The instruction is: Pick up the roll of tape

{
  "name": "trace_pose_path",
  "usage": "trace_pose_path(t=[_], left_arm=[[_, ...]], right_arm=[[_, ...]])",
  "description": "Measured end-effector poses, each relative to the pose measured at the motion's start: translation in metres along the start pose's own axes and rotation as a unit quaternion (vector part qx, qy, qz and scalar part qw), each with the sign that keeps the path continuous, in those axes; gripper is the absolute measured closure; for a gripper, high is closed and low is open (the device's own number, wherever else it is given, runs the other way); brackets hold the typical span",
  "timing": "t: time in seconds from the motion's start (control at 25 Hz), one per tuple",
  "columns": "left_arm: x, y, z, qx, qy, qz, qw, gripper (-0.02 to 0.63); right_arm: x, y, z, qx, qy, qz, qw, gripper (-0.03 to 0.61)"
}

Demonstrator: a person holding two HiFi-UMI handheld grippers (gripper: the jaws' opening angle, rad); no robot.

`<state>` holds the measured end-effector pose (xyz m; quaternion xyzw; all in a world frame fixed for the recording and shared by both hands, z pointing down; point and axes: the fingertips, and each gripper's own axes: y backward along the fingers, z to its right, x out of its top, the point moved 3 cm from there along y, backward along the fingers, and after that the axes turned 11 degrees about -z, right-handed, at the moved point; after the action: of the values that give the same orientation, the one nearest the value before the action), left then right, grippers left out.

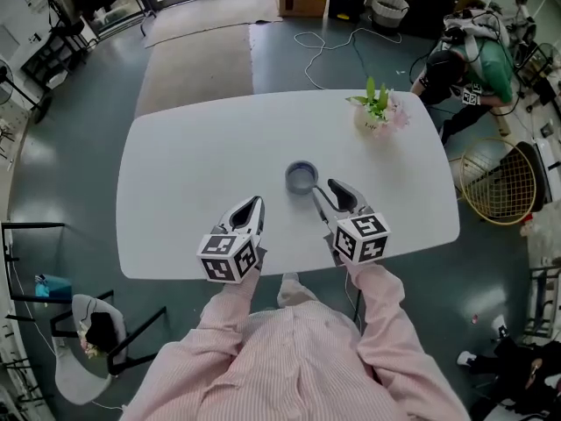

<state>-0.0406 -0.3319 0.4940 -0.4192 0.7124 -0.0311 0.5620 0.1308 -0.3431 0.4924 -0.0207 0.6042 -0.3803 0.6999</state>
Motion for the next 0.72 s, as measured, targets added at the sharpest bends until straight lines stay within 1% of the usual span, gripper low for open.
trace_pose_path(t=[0.16, 0.36, 0.52, 0.64, 0.72], left_arm=[[-0.001, -0.019, -0.007, 0.002, 0.013, -0.014, 0.9998, 0.614], [-0.003, -0.037, -0.015, 0.008, 0.030, -0.032, 0.9990, 0.614], [-0.008, -0.045, -0.025, 0.016, 0.047, -0.049, 0.9976, 0.614], [-0.012, -0.049, -0.031, 0.019, 0.057, -0.062, 0.9962, 0.614], [-0.015, -0.052, -0.034, 0.017, 0.061, -0.070, 0.9955, 0.614]], right_arm=[[-0.003, -0.024, 0.003, 0.025, 0.038, -0.048, 0.998, 0.431], [-0.006, -0.052, 0.006, 0.052, 0.089, -0.109, 0.989, 0.431], [-0.016, -0.072, -0.001, 0.081, 0.131, -0.167, 0.974, 0.431], [-0.028, -0.086, -0.005, 0.101, 0.158, -0.217, 0.958, 0.431], [-0.035, -0.094, -0.006, 0.106, 0.178, -0.246, 0.947, 0.431]])
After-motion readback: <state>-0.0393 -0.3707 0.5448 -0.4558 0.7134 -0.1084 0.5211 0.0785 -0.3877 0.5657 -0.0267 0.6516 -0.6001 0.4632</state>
